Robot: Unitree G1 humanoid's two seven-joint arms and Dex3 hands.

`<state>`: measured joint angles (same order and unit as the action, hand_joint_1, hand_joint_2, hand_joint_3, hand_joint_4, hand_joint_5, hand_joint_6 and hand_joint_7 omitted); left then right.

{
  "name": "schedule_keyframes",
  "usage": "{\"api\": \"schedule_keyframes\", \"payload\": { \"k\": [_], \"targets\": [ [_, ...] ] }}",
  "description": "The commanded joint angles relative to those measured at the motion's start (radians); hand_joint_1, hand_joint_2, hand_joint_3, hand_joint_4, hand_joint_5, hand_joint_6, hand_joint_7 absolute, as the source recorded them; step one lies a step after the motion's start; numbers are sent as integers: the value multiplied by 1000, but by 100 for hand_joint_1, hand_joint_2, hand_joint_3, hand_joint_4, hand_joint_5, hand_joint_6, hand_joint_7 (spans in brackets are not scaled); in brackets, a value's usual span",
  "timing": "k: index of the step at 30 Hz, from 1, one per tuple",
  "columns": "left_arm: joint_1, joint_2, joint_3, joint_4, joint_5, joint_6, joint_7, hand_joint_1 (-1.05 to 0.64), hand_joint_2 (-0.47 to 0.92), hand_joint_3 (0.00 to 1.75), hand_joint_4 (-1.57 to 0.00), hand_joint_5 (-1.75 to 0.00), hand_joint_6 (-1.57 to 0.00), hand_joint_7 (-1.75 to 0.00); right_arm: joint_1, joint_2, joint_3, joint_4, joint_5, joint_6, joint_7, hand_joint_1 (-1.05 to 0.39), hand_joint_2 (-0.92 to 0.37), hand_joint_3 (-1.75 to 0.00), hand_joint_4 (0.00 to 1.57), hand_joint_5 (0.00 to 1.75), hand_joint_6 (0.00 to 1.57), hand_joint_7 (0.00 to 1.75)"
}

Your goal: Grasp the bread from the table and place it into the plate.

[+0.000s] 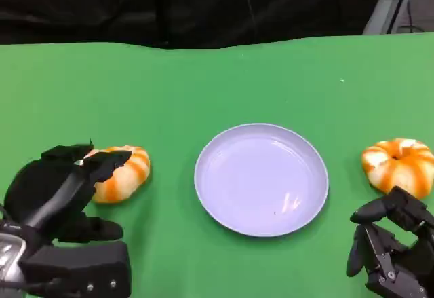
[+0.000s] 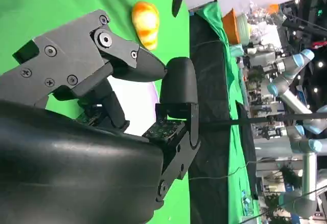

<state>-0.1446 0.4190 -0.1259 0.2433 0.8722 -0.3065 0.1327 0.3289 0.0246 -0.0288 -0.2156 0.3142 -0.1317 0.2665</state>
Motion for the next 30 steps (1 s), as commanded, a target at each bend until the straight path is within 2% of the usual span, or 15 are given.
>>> {"api": "schedule_keyframes", "payload": {
  "k": [1, 9, 30],
  "targets": [
    [-64, 30, -50, 117, 4, 10, 55, -93, 92, 7, -40, -8, -49, 0, 6, -7, -3, -13, -4, -1, -6, -16, -61, -96, 84, 175, 76, 149],
    [-126, 34, -120, 237, -18, 14, 103, -91, 92, 9, -43, -6, -50, -1, 12, -4, -3, -18, -9, -4, -10, -17, -61, -97, 85, 175, 76, 150],
    [-170, 63, -150, 174, -71, 96, 31, -88, 92, 10, -40, -2, -48, 0, 12, -14, -11, -24, -10, 5, -6, -16, -61, -98, 85, 175, 76, 151]
  ]
}}
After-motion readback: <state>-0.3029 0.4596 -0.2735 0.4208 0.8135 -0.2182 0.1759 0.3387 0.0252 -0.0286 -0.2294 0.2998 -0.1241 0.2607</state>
